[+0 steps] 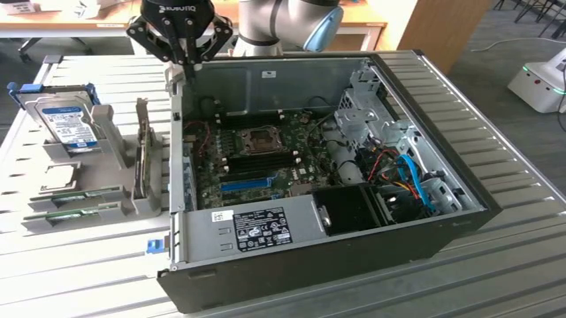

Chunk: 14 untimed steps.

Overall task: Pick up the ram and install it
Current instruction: 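Reach for the ram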

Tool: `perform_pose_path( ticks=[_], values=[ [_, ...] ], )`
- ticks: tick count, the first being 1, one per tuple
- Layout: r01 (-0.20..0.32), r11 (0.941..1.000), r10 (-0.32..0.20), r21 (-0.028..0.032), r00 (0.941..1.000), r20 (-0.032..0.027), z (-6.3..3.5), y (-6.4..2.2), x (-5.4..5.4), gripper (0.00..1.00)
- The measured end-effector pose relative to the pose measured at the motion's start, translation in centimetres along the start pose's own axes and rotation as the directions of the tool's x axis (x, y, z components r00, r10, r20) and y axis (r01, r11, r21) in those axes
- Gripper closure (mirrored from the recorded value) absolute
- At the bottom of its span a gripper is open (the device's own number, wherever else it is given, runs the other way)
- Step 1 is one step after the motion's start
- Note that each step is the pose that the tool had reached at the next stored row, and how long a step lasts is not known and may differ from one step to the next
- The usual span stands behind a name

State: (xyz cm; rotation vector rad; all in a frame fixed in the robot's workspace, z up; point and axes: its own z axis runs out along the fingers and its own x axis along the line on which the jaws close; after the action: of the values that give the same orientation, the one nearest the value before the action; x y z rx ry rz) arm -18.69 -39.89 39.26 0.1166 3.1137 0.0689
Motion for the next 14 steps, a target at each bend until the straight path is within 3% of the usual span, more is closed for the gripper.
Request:
perform_pose_path(
  ticks=[14],
  values=[
    [0.000,1.0000,0.000,0.0002,1.0000,-0.0016,0.04,-0.20,2.6,0.90]
  ],
)
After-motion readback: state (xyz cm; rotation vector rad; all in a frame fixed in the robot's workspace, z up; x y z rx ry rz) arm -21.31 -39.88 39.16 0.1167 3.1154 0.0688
